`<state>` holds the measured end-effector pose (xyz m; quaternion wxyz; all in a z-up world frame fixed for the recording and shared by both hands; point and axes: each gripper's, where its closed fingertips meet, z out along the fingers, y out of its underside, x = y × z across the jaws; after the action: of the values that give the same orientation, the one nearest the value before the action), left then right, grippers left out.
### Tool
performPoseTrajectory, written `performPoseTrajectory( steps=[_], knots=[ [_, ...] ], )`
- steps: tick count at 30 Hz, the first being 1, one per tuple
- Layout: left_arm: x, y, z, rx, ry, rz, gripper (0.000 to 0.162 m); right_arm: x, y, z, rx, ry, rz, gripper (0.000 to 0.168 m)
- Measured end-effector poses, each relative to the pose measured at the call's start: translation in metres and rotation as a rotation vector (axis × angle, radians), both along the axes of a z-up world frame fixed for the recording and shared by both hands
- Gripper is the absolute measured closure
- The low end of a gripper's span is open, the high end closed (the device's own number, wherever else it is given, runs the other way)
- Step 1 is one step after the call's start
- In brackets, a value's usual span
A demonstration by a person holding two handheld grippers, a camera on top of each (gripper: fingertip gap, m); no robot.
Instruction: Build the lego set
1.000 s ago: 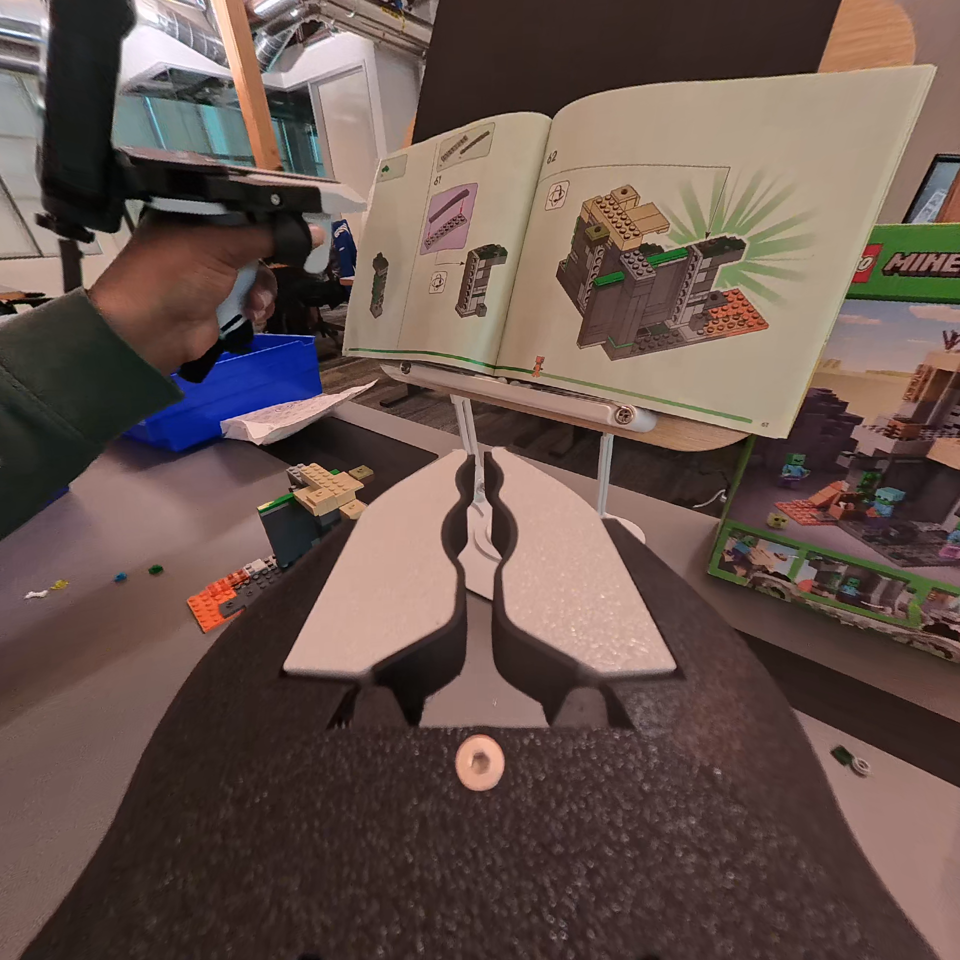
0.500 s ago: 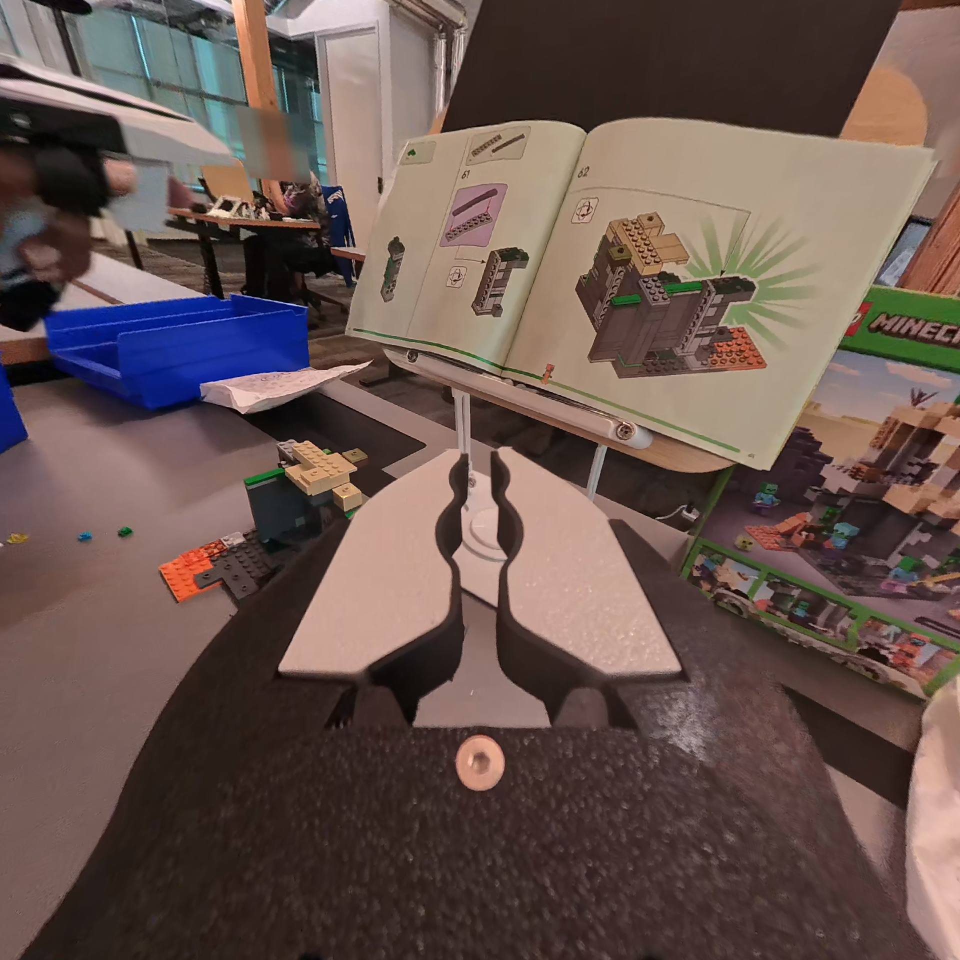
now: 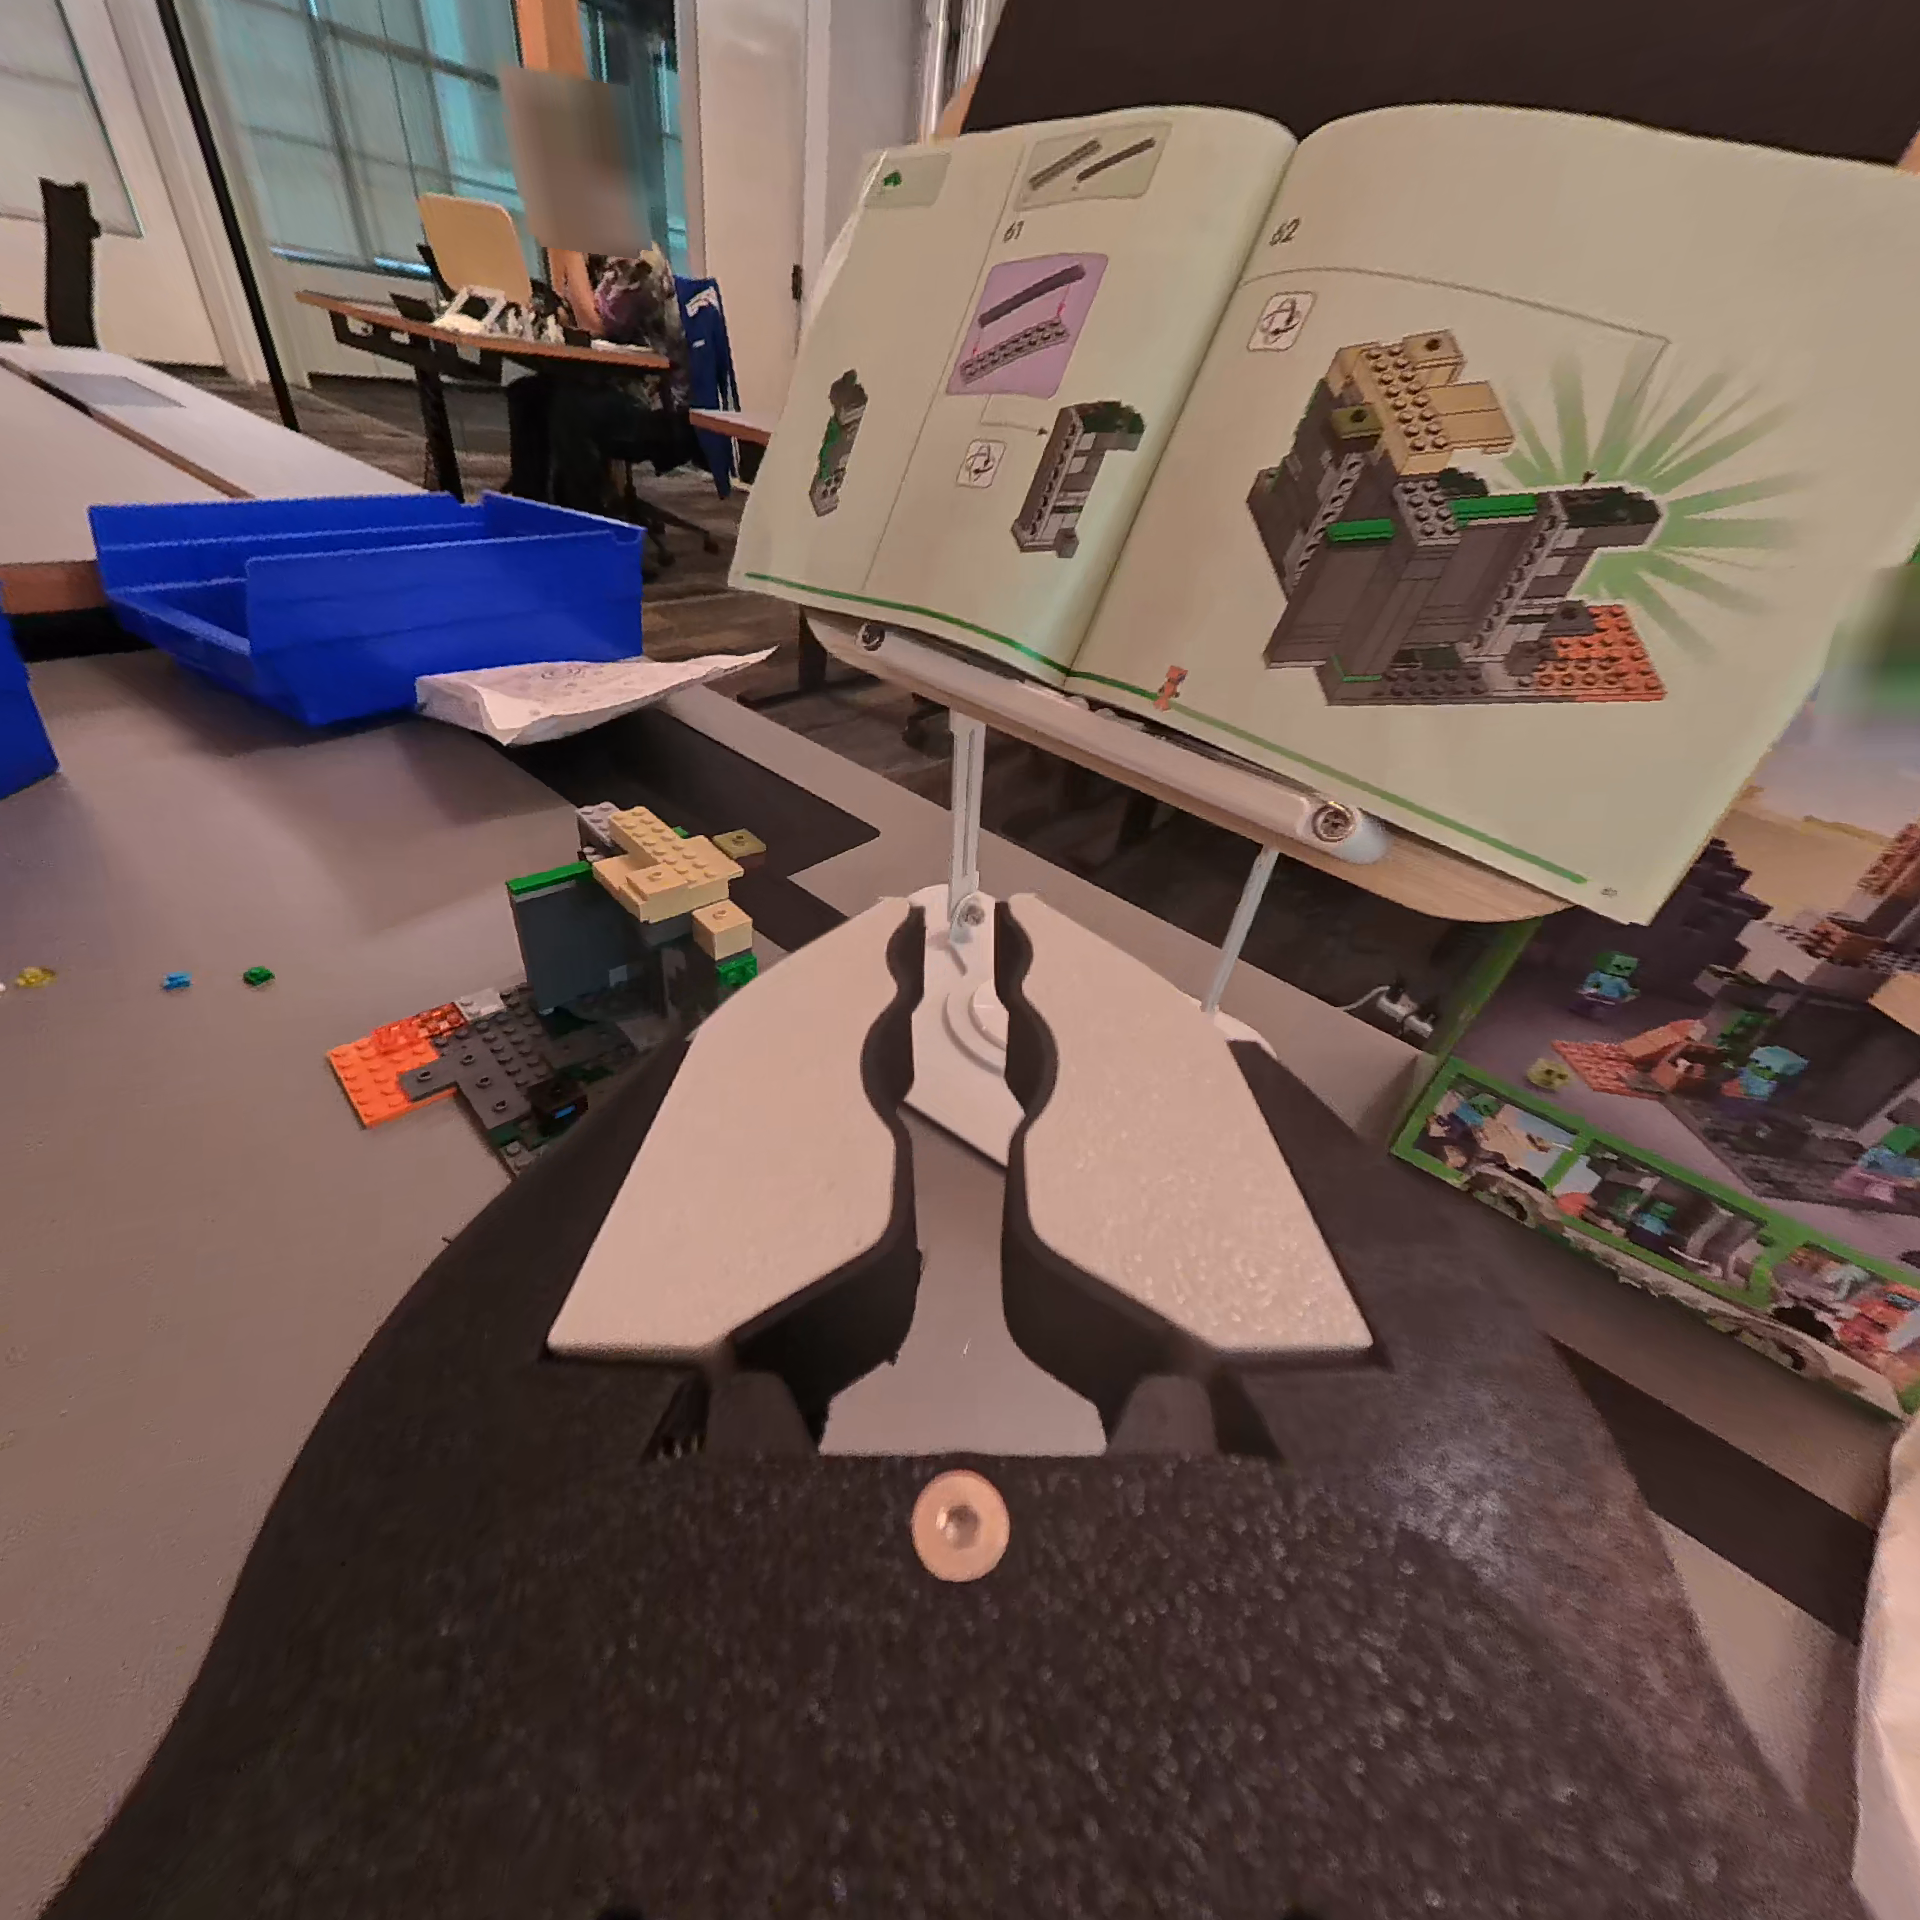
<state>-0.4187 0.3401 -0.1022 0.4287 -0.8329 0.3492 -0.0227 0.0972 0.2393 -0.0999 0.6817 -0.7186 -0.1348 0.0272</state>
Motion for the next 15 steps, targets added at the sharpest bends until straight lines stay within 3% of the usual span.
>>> performPoseTrajectory(
  steps=[9,15],
  knots=[
    [-0.103,-0.027,-0.138,-0.505,0.358,0.094,0.138,-0.009,0.000,-0.008,-0.025,-0.033,0.008,0.157],
    [-0.117,-0.022,-0.177,-0.584,0.456,0.162,0.139,-0.008,0.001,-0.013,-0.043,-0.054,-0.002,0.161]
  ],
)
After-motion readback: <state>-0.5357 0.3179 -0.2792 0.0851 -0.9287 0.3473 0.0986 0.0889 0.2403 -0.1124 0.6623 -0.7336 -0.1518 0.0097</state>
